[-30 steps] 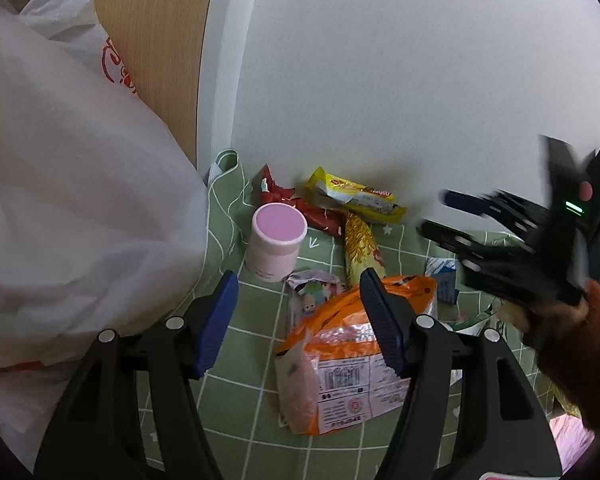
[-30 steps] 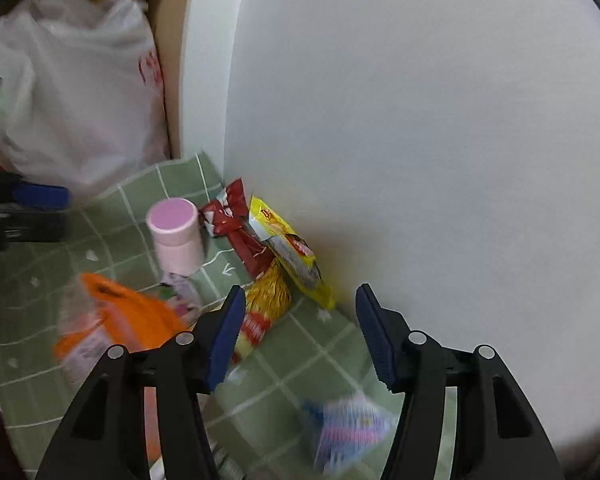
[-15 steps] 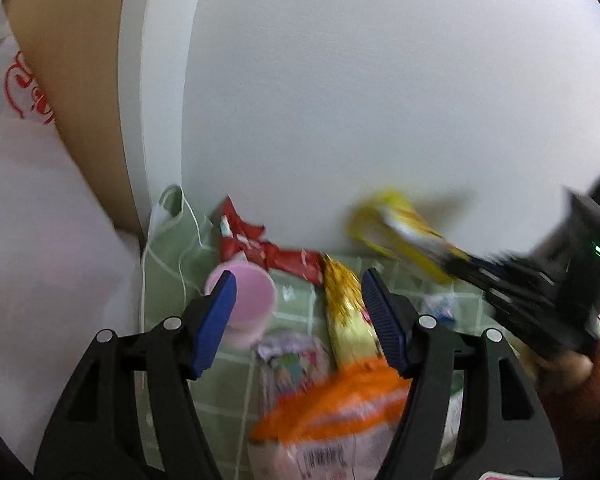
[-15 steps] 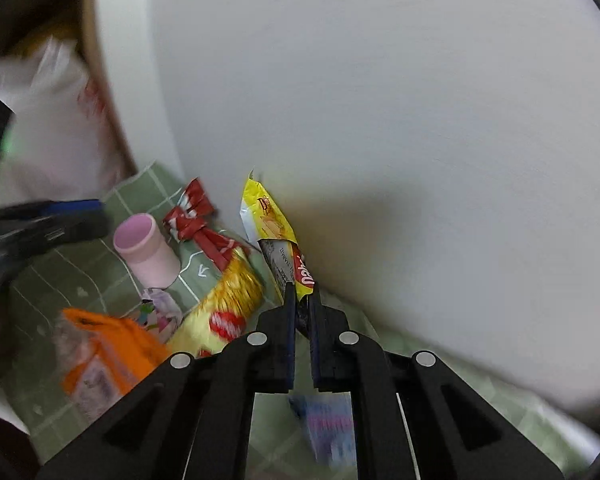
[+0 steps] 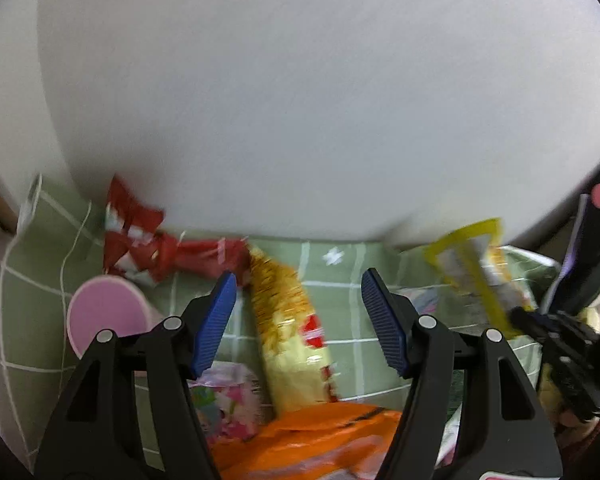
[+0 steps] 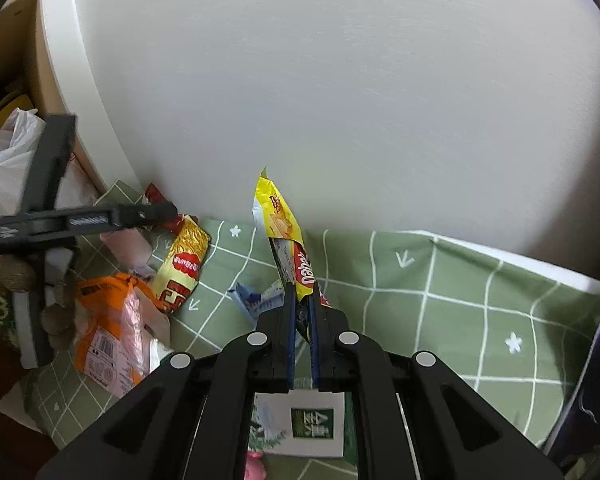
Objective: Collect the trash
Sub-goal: 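Grasp the yellow snack stick with the right tool while the left tool grasps the gold snack bag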
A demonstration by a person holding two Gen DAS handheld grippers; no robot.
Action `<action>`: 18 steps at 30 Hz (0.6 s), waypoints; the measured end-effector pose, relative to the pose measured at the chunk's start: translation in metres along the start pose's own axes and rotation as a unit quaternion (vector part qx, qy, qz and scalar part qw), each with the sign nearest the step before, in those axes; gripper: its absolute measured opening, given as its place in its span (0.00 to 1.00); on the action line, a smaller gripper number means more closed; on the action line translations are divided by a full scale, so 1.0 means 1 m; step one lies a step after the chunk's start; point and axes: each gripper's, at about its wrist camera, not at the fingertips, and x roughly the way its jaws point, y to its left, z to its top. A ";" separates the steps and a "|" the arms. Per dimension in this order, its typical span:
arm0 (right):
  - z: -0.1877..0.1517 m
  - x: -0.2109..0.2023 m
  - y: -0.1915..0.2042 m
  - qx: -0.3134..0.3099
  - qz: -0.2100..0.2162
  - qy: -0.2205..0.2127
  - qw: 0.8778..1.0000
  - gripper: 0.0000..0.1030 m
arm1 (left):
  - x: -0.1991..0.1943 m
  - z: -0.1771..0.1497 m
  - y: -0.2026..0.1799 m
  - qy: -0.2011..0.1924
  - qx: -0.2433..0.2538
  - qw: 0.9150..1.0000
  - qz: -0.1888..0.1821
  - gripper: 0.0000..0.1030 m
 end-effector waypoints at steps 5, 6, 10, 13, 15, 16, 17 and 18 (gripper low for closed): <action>-0.007 -0.006 0.001 0.011 -0.002 -0.001 1.000 0.06 | 0.004 0.000 0.013 -0.011 0.007 0.998 0.056 0.54; -0.008 -0.005 0.003 0.013 -0.003 -0.001 1.000 0.06 | 0.004 0.001 0.016 -0.017 0.005 0.997 0.071 0.53; -0.018 -0.010 0.009 0.004 -0.015 -0.003 1.000 0.07 | 0.009 0.010 0.016 -0.035 0.006 0.994 0.107 0.53; -0.025 -0.020 0.007 0.005 -0.019 -0.002 1.000 0.06 | 0.026 0.015 0.007 -0.020 0.031 0.992 0.123 0.53; -0.030 -0.026 0.005 0.007 -0.024 -0.003 1.000 0.06 | 0.040 0.015 -0.002 -0.007 0.053 0.989 0.136 0.53; -0.033 -0.029 0.005 0.009 -0.027 -0.004 1.000 0.06 | 0.045 0.015 -0.008 -0.005 0.069 0.987 0.146 0.53; -0.033 -0.035 0.001 0.011 -0.030 -0.005 0.999 0.06 | 0.048 0.014 -0.012 -0.005 0.079 0.986 0.149 0.53; -0.034 -0.039 -0.001 0.014 -0.033 -0.005 0.999 0.06 | 0.052 0.012 -0.018 -0.003 0.090 0.985 0.146 0.53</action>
